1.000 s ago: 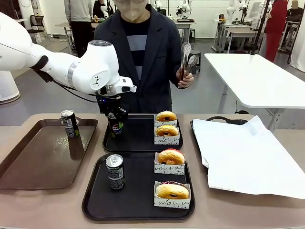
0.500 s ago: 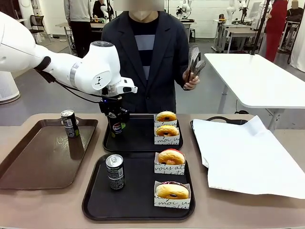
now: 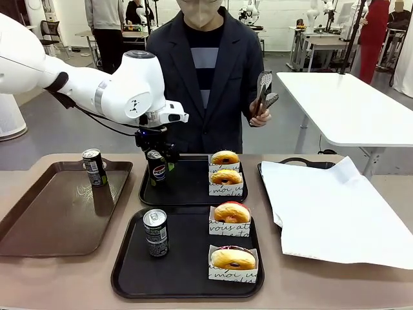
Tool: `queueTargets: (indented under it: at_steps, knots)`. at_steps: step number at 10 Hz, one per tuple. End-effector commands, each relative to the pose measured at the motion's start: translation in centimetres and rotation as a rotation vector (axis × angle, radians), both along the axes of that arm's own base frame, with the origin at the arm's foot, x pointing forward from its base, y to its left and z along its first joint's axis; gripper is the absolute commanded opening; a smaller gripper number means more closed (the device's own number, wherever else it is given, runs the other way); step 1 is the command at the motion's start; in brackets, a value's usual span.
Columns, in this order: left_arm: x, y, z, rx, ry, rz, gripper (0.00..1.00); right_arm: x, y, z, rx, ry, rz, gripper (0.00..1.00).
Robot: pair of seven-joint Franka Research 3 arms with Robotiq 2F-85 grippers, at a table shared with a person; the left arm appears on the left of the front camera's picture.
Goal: Set up donuts and drinks on trays.
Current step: Pick up one Pepsi coke from the Handle tray and place it on the Flat Tray without a Pepsi coke.
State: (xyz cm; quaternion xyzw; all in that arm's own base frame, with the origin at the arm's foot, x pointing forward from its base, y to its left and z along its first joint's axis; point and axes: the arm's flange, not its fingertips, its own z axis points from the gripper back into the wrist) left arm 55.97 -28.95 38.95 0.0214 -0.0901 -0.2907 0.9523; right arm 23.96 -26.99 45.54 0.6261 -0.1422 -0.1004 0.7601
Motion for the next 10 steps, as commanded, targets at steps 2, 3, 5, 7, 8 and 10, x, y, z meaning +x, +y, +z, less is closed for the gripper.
queueTargets:
  at_steps: [2,3,5,7,8,10]
  knots:
    - [-2.5,0.7,2.4,0.02,0.001,0.004,1.0,0.0,0.0,0.1,0.009,-0.01,0.006,1.0]
    - [-3.6,0.7,3.5,0.036,0.006,-0.014,1.0,0.0,0.0,0.1,0.009,-0.01,0.006,1.0]
    - [-5.8,1.3,5.4,0.066,-0.049,-0.027,1.0,0.0,0.0,0.1,0.009,-0.01,0.006,1.0]
    - [-8.4,2.6,6.9,0.032,-0.05,-0.004,1.0,0.0,0.0,0.1,0.009,-0.01,0.006,1.0]
    - [-10.0,3.3,7.3,0.009,-0.046,0.002,1.0,0.0,0.0,0.1,0.009,-0.01,0.006,1.0]
    - [-12.6,5.0,8.1,-0.029,-0.032,0.024,1.0,0.0,0.0,0.1,0.009,-0.01,0.006,1.0]
